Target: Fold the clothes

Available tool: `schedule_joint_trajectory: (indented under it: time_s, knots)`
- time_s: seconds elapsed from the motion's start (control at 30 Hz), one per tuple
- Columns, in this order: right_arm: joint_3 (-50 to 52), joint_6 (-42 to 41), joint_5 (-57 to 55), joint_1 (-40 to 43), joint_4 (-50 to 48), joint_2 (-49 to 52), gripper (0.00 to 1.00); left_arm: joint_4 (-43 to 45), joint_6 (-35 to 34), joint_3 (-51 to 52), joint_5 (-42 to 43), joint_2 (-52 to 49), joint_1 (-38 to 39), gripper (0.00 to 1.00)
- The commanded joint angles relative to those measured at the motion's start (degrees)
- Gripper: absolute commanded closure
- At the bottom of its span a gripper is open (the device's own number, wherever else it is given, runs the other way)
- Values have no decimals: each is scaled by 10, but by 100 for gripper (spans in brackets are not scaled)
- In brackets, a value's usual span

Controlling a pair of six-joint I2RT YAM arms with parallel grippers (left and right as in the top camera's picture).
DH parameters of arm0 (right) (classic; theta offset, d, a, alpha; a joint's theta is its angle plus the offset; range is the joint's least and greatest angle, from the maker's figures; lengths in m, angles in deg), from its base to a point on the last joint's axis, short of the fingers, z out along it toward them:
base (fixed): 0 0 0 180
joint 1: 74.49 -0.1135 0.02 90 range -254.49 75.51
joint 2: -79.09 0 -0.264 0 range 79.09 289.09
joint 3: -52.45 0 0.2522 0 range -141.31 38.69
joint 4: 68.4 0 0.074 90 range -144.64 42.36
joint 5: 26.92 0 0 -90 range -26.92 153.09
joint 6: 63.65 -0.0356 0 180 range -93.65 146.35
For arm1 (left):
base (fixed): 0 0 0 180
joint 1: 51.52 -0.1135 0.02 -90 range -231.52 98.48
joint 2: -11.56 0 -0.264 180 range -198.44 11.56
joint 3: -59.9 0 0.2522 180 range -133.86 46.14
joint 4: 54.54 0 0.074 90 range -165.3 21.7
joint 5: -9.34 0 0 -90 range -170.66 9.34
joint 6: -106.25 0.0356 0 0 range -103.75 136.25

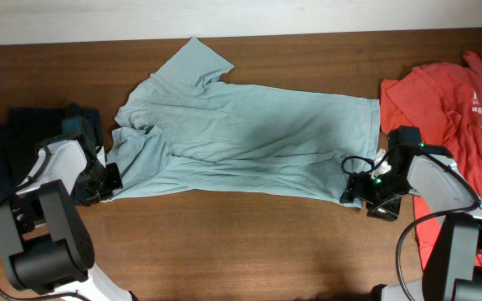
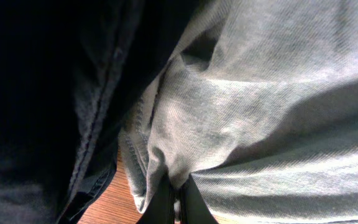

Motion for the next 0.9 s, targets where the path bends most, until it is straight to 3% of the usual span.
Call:
schedule_joint_trajectory:
  time_s: [0.0,0.13,0.3,0.4,0.63,0.87]
  knots:
    - [20,-39,16,-6,-27,5,31,4,-6,11,4,-14,-3,99]
    - [36,-65,16,-13,-75,5,43,4,-6,11,4,-14,-3,100]
    - [37,-64,-8,-13,-89,5,78,3,-6,11,4,-14,-3,100]
    - [34,-67,-65,-3,-63,5,91,2,-6,11,4,-14,-3,100]
    - [24,-69,-139,44,5,5,93,-1,-5,4,4,-14,-4,99]
    - [24,-69,-139,111,1,5,83,-19,-6,-18,-2,-14,-7,100]
